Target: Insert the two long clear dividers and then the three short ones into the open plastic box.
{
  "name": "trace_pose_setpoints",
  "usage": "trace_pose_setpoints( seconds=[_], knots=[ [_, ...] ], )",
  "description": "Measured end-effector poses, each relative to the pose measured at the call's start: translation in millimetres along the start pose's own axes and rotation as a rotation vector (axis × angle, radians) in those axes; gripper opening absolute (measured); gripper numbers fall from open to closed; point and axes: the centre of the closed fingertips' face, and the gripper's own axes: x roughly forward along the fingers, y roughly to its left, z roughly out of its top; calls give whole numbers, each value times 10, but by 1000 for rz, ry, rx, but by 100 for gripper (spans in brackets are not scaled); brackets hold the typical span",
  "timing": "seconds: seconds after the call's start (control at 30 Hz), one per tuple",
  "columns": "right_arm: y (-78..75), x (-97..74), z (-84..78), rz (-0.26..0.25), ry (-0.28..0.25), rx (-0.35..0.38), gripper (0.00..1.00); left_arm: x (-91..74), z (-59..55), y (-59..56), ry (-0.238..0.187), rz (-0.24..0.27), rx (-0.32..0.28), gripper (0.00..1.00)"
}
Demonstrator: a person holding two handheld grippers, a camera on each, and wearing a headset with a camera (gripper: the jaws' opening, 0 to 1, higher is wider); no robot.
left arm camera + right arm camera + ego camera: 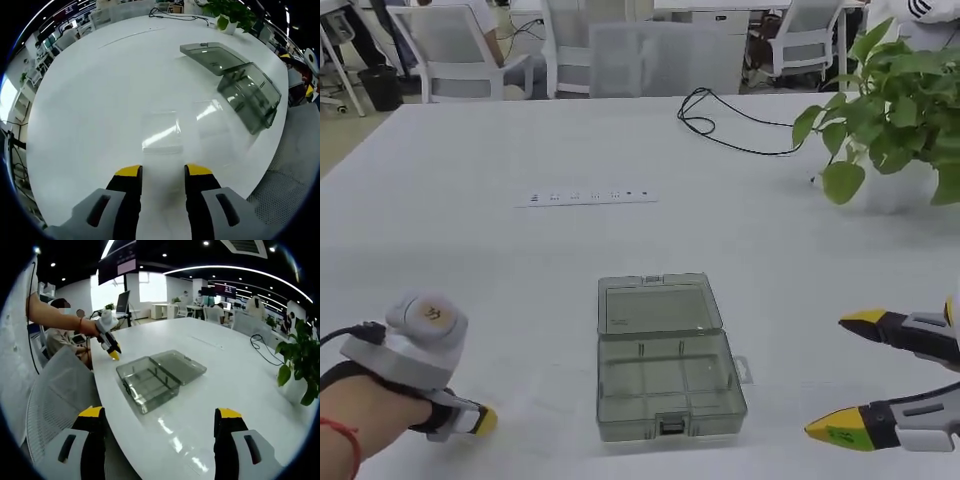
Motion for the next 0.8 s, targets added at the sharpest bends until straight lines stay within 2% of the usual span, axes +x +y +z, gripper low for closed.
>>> trace_pose_setpoints(
  seconds=[0.4, 0.63, 0.8],
  knots=[
    [7, -4, -27, 1, 5, 4, 90, 20, 3, 4, 57, -17, 30, 32],
    [20, 15, -33, 6, 13, 5, 90, 14, 1, -16, 37, -39, 35, 32],
    [34, 43, -31, 11, 21, -4, 89, 4, 18, -51, 9, -60, -9, 31]
  ],
)
